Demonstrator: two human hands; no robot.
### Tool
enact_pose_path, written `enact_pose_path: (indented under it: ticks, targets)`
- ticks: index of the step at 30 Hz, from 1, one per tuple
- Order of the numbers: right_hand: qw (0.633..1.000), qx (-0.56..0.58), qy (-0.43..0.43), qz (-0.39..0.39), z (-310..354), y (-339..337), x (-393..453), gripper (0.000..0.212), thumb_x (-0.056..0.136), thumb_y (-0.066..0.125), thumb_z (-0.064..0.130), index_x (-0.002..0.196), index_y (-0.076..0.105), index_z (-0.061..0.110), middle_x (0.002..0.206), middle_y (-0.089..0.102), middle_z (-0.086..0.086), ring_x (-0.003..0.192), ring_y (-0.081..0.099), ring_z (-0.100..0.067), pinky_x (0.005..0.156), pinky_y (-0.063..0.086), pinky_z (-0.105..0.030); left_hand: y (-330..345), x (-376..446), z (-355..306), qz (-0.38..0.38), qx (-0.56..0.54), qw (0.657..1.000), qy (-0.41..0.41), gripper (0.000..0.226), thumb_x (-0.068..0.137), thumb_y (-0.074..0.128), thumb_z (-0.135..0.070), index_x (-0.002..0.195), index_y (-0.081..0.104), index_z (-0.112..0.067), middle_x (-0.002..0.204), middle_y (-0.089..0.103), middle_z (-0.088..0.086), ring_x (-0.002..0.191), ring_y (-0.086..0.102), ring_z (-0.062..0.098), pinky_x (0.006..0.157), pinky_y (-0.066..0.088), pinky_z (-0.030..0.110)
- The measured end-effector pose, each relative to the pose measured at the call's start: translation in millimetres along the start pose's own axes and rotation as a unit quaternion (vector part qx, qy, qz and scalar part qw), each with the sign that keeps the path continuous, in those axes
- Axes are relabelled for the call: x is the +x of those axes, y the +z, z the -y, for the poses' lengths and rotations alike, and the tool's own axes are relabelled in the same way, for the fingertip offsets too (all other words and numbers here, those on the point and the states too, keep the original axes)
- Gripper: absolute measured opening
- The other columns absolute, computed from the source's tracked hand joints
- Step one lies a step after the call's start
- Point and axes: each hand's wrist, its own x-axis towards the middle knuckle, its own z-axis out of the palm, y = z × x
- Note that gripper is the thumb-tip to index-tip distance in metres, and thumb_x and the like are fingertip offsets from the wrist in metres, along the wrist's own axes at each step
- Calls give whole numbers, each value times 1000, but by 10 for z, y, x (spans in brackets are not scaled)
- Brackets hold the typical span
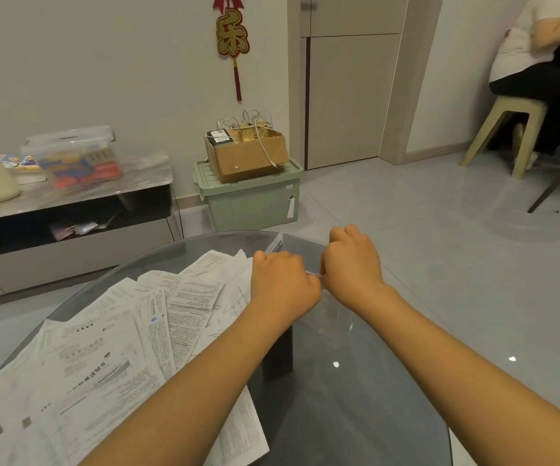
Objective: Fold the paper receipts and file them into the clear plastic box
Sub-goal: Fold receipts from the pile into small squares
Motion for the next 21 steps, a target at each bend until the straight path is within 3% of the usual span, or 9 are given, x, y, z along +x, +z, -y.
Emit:
enact_pose_path:
  ticks: [3,6,8,10,14,18,21]
  targets:
    - [1000,-7,30,4,-2,-26,14,15,84,56,7,95,66,10,110,49,-4,110,38,-25,75,25,-26,61,-9,75,-8,-90,996,-3,33,79,32,-33,83,58,-13,86,59,-2,84,51,18,81,23,31]
    - [997,-24,59,37,-40,-89,42,19,84,53,5,100,62,9,117,48,-7,116,38,-27,82,32,-29,105,3,118,-13,-145,989,15,38,73,29,-34,88,58,-15,86,54,-5,87,49,15,80,18,28]
    - [995,-50,64,56,-51,-104,62,22,85,54,7,105,61,11,119,47,-6,117,38,-26,87,34,-29,94,27,123,-1,-155,988,23,35,79,34,-33,98,59,-15,88,51,-6,91,49,14,82,16,26]
    - [993,-81,59,68,-43,-107,84,23,85,53,10,108,59,14,120,47,-5,117,39,-25,88,33,-29,82,48,118,6,-147,989,28,30,86,40,-29,105,59,-15,91,51,-6,94,49,14,87,18,28]
    - [988,-131,34,80,-40,-104,110,24,88,51,16,111,58,18,121,47,-4,116,40,-23,92,32,-29,52,48,98,24,-88,994,59,52,76,21,-33,101,65,-18,96,62,-5,91,52,14,90,21,30]
    - [985,-145,25,92,-46,-87,121,25,88,50,19,112,57,18,121,48,-5,115,42,-23,95,32,-30,-38,133,103,118,-44,987,97,44,91,26,-23,100,69,-20,96,68,1,89,55,19,98,25,34]
    - [989,-108,30,100,-63,-69,139,25,87,55,19,112,57,16,120,49,-6,112,46,-23,88,35,-28,-115,210,48,171,-18,979,109,42,94,28,-21,107,68,-20,102,68,4,95,55,21,101,22,35]
